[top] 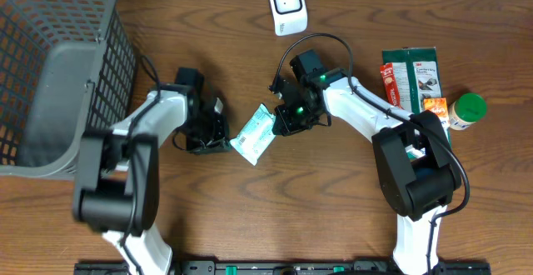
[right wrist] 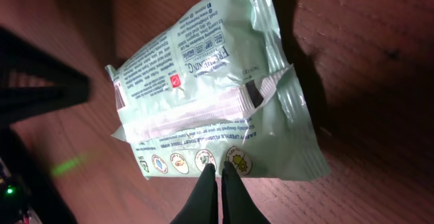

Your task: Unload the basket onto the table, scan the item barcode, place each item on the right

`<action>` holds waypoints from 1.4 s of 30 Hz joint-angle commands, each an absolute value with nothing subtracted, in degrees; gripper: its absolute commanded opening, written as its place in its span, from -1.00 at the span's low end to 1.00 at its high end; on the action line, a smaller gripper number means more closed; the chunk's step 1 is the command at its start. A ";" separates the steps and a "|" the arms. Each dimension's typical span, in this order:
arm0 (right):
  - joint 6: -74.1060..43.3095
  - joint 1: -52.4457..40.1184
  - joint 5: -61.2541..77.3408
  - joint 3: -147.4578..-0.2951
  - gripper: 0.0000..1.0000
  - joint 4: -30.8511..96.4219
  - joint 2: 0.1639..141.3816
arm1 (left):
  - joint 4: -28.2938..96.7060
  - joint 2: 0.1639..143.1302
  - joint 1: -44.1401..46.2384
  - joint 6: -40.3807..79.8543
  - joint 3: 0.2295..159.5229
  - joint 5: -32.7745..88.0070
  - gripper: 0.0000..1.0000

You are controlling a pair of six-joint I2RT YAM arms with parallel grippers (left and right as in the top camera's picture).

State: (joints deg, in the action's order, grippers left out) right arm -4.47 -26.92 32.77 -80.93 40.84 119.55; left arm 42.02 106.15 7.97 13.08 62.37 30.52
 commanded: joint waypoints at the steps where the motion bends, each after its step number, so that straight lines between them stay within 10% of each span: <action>1: -3.55 -27.11 36.75 -80.53 -0.98 40.10 120.33 | 41.93 98.26 7.70 14.39 62.85 27.55 -0.85; 42: -11.38 -35.57 30.28 -80.44 -0.98 33.85 124.60 | 32.45 106.48 9.65 20.27 60.25 14.68 -0.86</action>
State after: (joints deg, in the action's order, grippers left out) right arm -10.52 -35.00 31.92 -80.95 33.17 121.89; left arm 31.03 106.37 11.97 18.87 60.53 19.68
